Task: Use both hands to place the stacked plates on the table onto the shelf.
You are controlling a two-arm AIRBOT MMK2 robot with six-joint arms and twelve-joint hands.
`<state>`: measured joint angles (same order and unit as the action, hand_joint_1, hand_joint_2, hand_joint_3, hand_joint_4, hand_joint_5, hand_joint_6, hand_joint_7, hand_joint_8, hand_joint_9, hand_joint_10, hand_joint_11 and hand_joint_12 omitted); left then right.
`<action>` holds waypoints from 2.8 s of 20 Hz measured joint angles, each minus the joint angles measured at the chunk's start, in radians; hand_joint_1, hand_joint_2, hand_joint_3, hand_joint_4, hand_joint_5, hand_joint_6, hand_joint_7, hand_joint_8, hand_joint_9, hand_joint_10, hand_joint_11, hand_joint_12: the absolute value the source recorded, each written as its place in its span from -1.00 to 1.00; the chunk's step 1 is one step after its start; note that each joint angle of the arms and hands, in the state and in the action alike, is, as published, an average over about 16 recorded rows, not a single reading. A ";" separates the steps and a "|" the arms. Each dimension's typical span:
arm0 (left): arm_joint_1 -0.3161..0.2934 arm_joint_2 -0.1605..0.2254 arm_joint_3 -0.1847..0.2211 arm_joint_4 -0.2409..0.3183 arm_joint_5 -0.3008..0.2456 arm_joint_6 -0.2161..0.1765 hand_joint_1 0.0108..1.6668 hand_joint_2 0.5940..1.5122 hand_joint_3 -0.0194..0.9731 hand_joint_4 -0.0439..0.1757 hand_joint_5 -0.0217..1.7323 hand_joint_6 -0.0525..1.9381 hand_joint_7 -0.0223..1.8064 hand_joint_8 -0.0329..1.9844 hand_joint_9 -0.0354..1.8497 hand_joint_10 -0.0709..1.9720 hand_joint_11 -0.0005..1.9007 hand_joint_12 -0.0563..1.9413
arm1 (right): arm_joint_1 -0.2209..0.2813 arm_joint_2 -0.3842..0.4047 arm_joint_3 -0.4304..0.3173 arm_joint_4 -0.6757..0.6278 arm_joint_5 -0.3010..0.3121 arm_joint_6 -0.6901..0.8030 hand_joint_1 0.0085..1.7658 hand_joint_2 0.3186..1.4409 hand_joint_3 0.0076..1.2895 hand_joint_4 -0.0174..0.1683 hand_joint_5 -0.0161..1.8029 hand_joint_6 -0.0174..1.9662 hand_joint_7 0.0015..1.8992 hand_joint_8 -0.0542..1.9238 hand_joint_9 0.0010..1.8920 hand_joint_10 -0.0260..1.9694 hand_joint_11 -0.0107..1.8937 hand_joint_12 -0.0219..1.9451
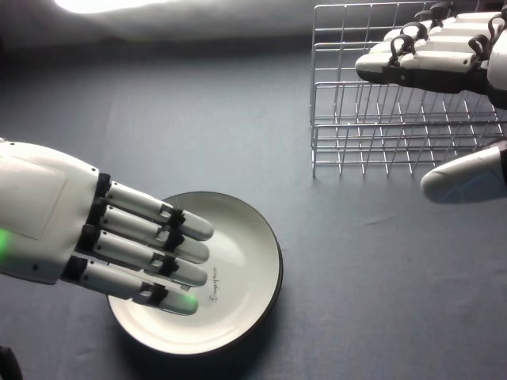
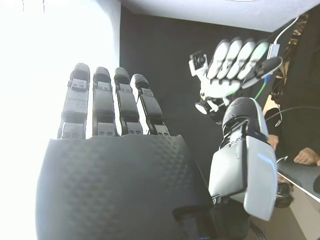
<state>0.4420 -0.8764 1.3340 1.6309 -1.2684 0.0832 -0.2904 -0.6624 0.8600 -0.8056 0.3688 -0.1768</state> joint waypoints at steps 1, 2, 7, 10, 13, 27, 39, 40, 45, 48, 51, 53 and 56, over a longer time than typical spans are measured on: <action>0.006 -0.006 0.011 0.012 -0.001 -0.003 -0.99 -0.22 -0.92 -0.59 -0.96 -0.96 -0.96 -0.99 -0.95 -0.91 -0.98 -0.95 | 0.000 0.000 0.000 0.000 0.000 0.000 -0.98 0.29 -0.99 -0.83 -0.96 -0.98 -0.98 -0.94 -0.98 -0.98 -0.94 -0.96; 0.012 -0.012 0.021 0.023 0.001 -0.006 -0.99 -0.22 -0.92 -0.59 -0.96 -0.96 -0.96 -0.99 -0.95 -0.91 -0.98 -0.95 | 0.000 0.000 0.000 0.000 0.001 0.000 -0.98 0.30 -0.99 -0.83 -0.96 -0.98 -0.98 -0.94 -0.98 -0.98 -0.94 -0.96; 0.047 -0.041 0.052 0.062 0.034 -0.020 -0.99 -0.22 -0.92 -0.59 -0.96 -0.96 -0.96 -0.99 -0.95 -0.91 -0.98 -0.95 | 0.000 0.000 0.000 -0.002 0.005 -0.001 -0.98 0.31 -0.99 -0.84 -0.96 -0.98 -0.98 -0.94 -0.98 -0.98 -0.94 -0.95; 0.064 -0.057 0.067 0.073 0.061 -0.027 -0.99 -0.22 -0.92 -0.59 -0.96 -0.96 -0.96 -0.99 -0.95 -0.91 -0.98 -0.95 | 0.000 0.000 0.000 -0.010 0.009 -0.001 -0.98 0.32 -0.99 -0.84 -0.96 -0.98 -0.98 -0.94 -0.98 -0.98 -0.95 -0.95; 0.077 -0.075 0.084 0.078 0.086 -0.032 -0.99 -0.22 -0.92 -0.59 -0.96 -0.96 -0.96 -0.99 -0.95 -0.91 -0.98 -0.95 | -0.001 -0.001 0.000 -0.017 0.016 -0.002 -0.98 0.32 -0.99 -0.84 -0.96 -0.98 -0.98 -0.94 -0.98 -0.98 -0.95 -0.95; 0.125 -0.130 0.201 0.095 0.127 -0.023 -0.99 -0.16 -0.92 -0.60 -0.96 -0.96 -0.96 -0.99 -0.94 -0.91 -0.98 -0.95 | -0.008 -0.021 0.017 -0.154 0.099 -0.002 -0.98 0.33 -0.99 -0.79 -0.96 -0.98 -0.98 -0.94 -0.99 -0.98 -0.95 -0.95; 0.161 -0.146 0.238 0.105 0.122 0.012 -0.99 -0.11 -0.92 -0.64 -0.98 -0.97 -0.97 -0.98 -0.95 -0.92 -0.98 -0.96 | -0.059 -0.145 0.143 -0.360 0.282 -0.017 -0.98 0.33 -0.99 -0.74 -0.96 -0.99 -0.98 -0.94 -0.99 -0.98 -0.96 -0.95; 0.163 -0.146 0.238 0.106 0.122 0.014 -0.99 -0.11 -0.92 -0.64 -0.98 -0.97 -0.98 -0.98 -0.95 -0.92 -0.98 -0.96 | -0.066 -0.156 0.156 -0.372 0.297 -0.020 -0.98 0.33 -0.99 -0.75 -0.96 -0.99 -0.98 -0.94 -0.99 -0.98 -0.96 -0.95; 0.171 -0.149 0.231 0.107 0.126 0.017 -0.99 -0.11 -0.92 -0.67 -0.98 -0.98 -0.98 -0.98 -0.95 -0.92 -0.98 -0.96 | -0.100 -0.190 0.205 -0.412 0.359 -0.032 -0.98 0.33 -0.99 -0.75 -0.96 -0.98 -0.98 -0.94 -0.99 -0.98 -0.95 -0.94; 0.173 -0.153 0.219 0.105 0.133 0.017 -0.99 -0.10 -0.92 -0.67 -0.98 -0.98 -0.98 -0.98 -0.95 -0.92 -0.98 -0.96 | -0.116 -0.202 0.224 -0.422 0.380 -0.041 -0.98 0.33 -0.99 -0.75 -0.96 -0.98 -0.98 -0.94 -0.98 -0.98 -0.95 -0.93; 0.171 -0.160 0.204 0.101 0.143 0.016 -0.99 -0.11 -0.92 -0.67 -0.98 -0.97 -0.98 -0.99 -0.96 -0.92 -0.98 -0.96 | -0.124 -0.208 0.232 -0.423 0.388 -0.049 -0.98 0.33 -0.99 -0.75 -0.96 -0.98 -0.98 -0.94 -0.98 -0.98 -0.95 -0.93; 0.168 -0.167 0.192 0.098 0.151 0.014 -0.99 -0.12 -0.92 -0.66 -0.98 -0.97 -0.98 -0.99 -0.96 -0.93 -0.98 -0.96 | -0.126 -0.211 0.236 -0.420 0.391 -0.053 -0.98 0.33 -0.99 -0.75 -0.96 -0.98 -0.98 -0.94 -0.98 -0.98 -0.95 -0.92; 0.159 -0.181 0.172 0.094 0.166 0.009 -0.99 -0.13 -0.92 -0.65 -0.98 -0.97 -0.98 -0.99 -0.96 -0.93 -0.98 -0.96 | -0.126 -0.216 0.245 -0.417 0.395 -0.058 -0.98 0.33 -0.99 -0.75 -0.96 -0.98 -0.98 -0.94 -0.98 -0.98 -0.96 -0.92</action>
<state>0.6008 -1.0577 1.5063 1.7250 -1.1020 0.0922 -0.4166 -0.8784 1.1049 -1.2222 0.7641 -0.2351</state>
